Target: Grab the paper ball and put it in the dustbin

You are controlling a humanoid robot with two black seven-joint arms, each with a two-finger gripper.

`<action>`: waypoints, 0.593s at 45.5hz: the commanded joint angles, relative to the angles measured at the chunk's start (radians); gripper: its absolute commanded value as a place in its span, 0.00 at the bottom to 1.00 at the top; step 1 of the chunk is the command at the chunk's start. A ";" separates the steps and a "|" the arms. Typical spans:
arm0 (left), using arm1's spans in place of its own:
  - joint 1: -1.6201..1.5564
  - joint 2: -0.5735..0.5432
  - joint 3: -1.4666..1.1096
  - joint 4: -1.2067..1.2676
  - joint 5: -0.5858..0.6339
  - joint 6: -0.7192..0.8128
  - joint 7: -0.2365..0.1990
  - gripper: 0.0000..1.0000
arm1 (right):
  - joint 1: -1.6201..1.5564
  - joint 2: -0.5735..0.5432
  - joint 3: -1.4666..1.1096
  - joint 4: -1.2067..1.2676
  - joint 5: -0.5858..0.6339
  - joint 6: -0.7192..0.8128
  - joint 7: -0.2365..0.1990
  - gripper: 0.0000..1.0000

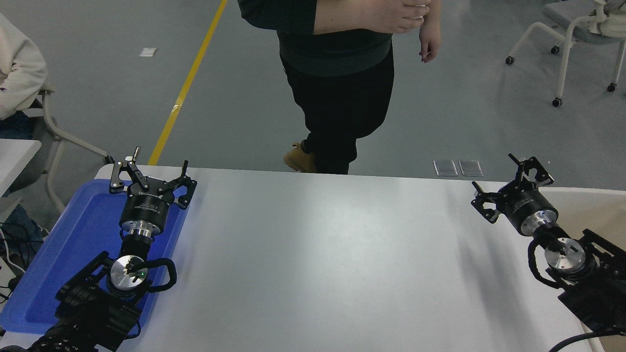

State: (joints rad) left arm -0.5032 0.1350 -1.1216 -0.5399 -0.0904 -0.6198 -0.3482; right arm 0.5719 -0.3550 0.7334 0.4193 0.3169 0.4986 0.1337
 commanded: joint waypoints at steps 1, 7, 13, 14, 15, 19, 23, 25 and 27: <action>0.000 0.000 -0.001 0.000 0.000 0.000 0.000 1.00 | -0.021 0.008 -0.005 -0.011 0.018 0.046 0.004 1.00; 0.000 0.000 0.000 0.000 0.000 0.000 0.000 1.00 | -0.010 0.019 -0.006 -0.005 0.016 0.046 0.006 1.00; 0.000 0.000 0.000 0.000 0.001 -0.002 0.000 1.00 | -0.007 0.010 -0.005 -0.005 0.014 0.049 0.006 1.00; 0.000 0.000 0.000 0.000 0.001 0.000 0.002 1.00 | -0.007 0.005 -0.008 -0.004 0.010 0.052 0.004 1.00; 0.000 0.000 0.000 0.000 0.001 0.000 0.002 1.00 | -0.007 0.004 -0.011 -0.004 0.004 0.052 0.004 1.00; 0.000 0.000 0.000 0.000 0.001 -0.002 0.000 1.00 | -0.010 -0.013 -0.009 -0.005 0.002 0.058 0.003 1.00; 0.000 0.000 0.000 0.000 0.001 -0.002 0.002 1.00 | -0.015 -0.028 -0.008 -0.004 0.002 0.096 -0.002 1.00; 0.000 0.000 0.000 0.000 0.001 -0.002 0.002 1.00 | -0.017 -0.028 -0.006 -0.007 0.004 0.112 -0.002 1.00; 0.000 0.000 0.000 0.000 0.001 -0.002 0.002 1.00 | -0.017 -0.028 -0.006 -0.008 0.004 0.110 -0.002 1.00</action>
State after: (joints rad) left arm -0.5032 0.1350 -1.1213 -0.5399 -0.0892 -0.6199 -0.3471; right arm 0.5605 -0.3653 0.7257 0.4150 0.3223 0.5660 0.1353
